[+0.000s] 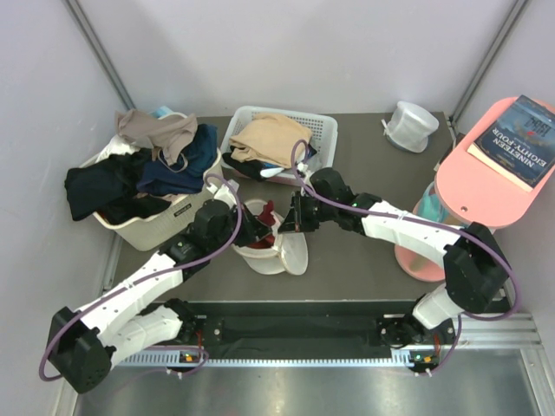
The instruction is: Unzip the laundry bag and remove the bra
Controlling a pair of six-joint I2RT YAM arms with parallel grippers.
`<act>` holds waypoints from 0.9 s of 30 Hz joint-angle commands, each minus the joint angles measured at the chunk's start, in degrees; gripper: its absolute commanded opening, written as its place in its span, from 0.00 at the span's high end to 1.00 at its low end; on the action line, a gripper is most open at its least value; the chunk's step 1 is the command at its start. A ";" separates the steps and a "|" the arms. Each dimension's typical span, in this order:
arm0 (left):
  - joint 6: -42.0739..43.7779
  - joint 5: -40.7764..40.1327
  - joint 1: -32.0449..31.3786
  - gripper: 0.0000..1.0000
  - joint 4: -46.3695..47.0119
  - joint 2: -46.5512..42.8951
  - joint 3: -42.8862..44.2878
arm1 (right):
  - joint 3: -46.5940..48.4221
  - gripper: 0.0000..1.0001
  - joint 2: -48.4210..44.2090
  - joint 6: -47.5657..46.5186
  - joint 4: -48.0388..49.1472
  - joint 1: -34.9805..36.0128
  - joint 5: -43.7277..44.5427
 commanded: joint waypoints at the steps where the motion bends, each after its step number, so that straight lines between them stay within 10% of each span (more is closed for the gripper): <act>1: -0.62 -1.98 0.15 0.87 2.84 -3.17 -0.34 | 2.70 1.00 -0.03 -1.53 -3.59 0.53 3.89; 9: -0.98 -2.33 0.15 0.81 2.49 -3.61 -0.52 | 3.23 1.00 0.58 -1.44 -6.30 0.27 6.26; 17: -0.62 -2.68 0.15 1.00 3.36 -3.96 -0.78 | 3.14 1.00 0.40 -1.70 -7.01 0.01 7.23; 27: 4.38 -7.25 0.24 1.00 0.03 -1.77 16.42 | 0.51 1.00 3.48 -2.94 -11.15 -0.78 11.80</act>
